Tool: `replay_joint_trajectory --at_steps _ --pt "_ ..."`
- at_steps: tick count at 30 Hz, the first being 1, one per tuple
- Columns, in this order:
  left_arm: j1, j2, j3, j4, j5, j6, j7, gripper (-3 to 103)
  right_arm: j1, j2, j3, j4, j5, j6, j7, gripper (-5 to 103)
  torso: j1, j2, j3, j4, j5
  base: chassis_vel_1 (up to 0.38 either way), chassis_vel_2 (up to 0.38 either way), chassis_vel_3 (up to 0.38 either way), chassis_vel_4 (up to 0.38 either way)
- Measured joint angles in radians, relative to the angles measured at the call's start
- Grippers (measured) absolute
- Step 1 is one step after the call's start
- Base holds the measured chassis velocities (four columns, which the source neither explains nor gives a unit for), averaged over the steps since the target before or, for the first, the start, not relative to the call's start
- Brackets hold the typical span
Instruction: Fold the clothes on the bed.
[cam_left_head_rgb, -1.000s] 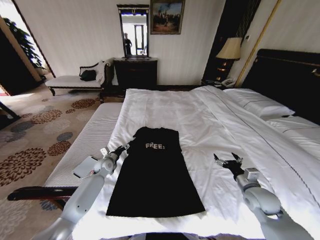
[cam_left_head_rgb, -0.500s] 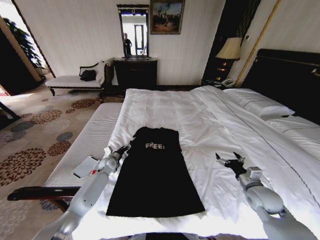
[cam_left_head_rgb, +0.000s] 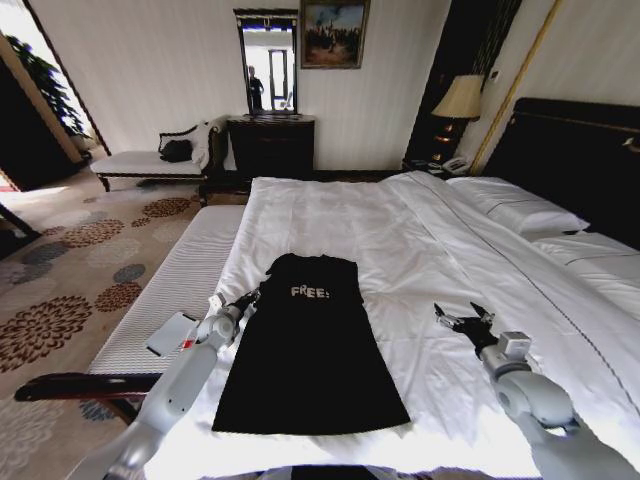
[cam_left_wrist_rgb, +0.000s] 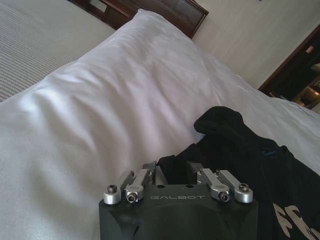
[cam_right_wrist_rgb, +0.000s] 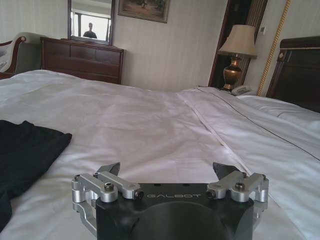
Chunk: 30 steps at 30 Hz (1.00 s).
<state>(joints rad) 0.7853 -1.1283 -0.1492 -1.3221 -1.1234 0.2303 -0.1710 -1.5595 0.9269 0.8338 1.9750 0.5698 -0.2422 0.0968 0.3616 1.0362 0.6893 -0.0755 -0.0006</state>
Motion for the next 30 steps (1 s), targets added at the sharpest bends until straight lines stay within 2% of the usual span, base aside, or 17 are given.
replay_joint_trajectory --at_steps 3,6,8,10,19,30 --pt "-0.001 -0.008 -0.006 -0.002 0.0 0.0 -0.01 21 0.005 0.0 -0.003 0.013 0.01 -0.009 0.011 100 0.0 0.0 0.0 0.0 0.0 0.0 0.0 0.0 0.0" --pt "-0.003 -0.007 -0.006 -0.002 0.0 0.0 -0.012 15 0.003 -0.001 0.001 0.017 0.016 -0.012 0.013 100 0.0 0.0 0.0 0.0 0.0001 0.0 0.0 0.0 0.0" --pt "-0.004 -0.006 -0.005 -0.001 0.0 0.0 -0.013 4 -0.001 -0.004 0.008 0.018 0.026 -0.014 0.015 100 0.0 0.0 0.0 -0.0001 0.0 0.0 0.0 0.0 0.0" --pt "-0.004 -0.006 -0.005 -0.001 0.0 0.0 -0.013 2 -0.001 -0.004 0.01 0.018 0.028 -0.014 0.016 100 0.0 0.0 0.0 -0.0001 0.0 0.0 0.0 0.0 0.0" --pt "-0.005 0.007 -0.005 -0.002 -0.003 -0.001 -0.019 0 -0.008 0.001 0.014 0.027 0.041 -0.017 0.02 100 0.0 0.0 0.0 -0.0001 0.0 0.0 0.0 0.0 0.0" --pt "-0.035 0.043 -0.051 -0.034 -0.039 -0.004 -0.043 0 -0.003 0.01 -0.001 0.029 0.033 -0.018 0.019 100 0.0 0.0 0.0 -0.0001 0.0 0.0 0.0 0.0 0.0"
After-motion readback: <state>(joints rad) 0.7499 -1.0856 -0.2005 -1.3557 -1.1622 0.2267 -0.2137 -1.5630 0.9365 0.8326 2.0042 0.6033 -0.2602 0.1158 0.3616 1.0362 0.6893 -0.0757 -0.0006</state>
